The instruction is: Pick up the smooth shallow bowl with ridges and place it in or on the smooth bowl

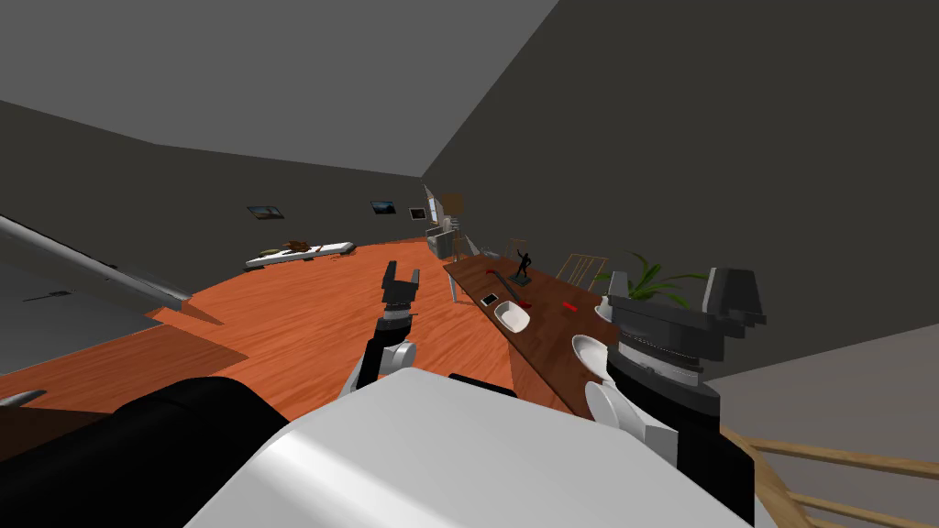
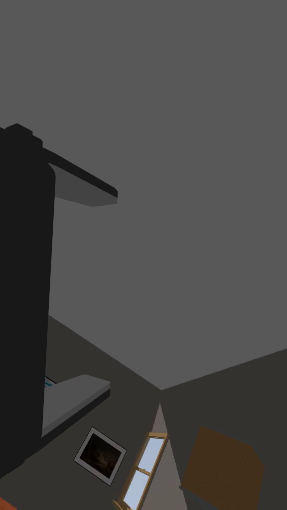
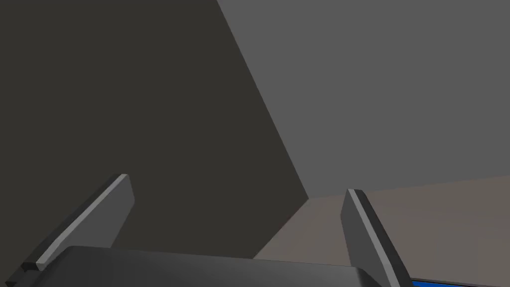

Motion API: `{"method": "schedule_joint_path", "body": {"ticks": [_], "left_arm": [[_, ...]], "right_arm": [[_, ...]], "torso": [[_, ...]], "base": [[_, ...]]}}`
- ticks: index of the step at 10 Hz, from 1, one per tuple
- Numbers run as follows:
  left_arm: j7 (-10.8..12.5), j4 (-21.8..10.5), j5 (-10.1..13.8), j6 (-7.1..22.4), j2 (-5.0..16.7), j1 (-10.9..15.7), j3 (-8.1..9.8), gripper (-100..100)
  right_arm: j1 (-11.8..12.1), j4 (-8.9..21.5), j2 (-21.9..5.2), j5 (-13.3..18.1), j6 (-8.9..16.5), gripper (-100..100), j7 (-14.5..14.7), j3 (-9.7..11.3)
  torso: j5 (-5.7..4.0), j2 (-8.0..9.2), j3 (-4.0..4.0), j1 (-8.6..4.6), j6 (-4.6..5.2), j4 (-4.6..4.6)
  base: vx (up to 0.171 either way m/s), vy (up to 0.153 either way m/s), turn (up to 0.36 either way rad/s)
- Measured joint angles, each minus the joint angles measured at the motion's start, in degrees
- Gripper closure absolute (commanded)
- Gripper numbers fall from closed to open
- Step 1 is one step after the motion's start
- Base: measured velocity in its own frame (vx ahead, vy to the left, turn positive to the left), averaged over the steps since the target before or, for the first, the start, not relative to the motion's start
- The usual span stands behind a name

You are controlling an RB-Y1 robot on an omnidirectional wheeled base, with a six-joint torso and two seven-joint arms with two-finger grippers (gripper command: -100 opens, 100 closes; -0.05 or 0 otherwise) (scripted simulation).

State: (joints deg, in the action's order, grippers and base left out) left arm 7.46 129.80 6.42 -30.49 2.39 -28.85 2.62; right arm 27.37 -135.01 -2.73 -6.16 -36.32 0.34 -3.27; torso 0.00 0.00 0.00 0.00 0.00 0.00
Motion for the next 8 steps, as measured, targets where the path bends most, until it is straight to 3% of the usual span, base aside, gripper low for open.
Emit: {"method": "schedule_joint_path", "body": {"ticks": [3,8], "left_arm": [[0.0,0.0,0.0,0.0,0.0,0.0,-0.01,0],[0.0,0.0,0.0,0.0,0.0,0.0,-0.01,0]], "right_arm": [[-0.6,1.1,-3.2,1.4,2.4,-100,2.3,2.0],[-2.6,2.4,-8.7,4.2,8.8,-100,7.5,5.6]], "torso": [[0.10,0.00,0.00,0.45,-0.01,0.00],[0.08,-0.19,-0.11,0.33,-0.01,-0.04]], "base": [[0.005,0.116,0.009],[0.047,0.108,0.016]]}}
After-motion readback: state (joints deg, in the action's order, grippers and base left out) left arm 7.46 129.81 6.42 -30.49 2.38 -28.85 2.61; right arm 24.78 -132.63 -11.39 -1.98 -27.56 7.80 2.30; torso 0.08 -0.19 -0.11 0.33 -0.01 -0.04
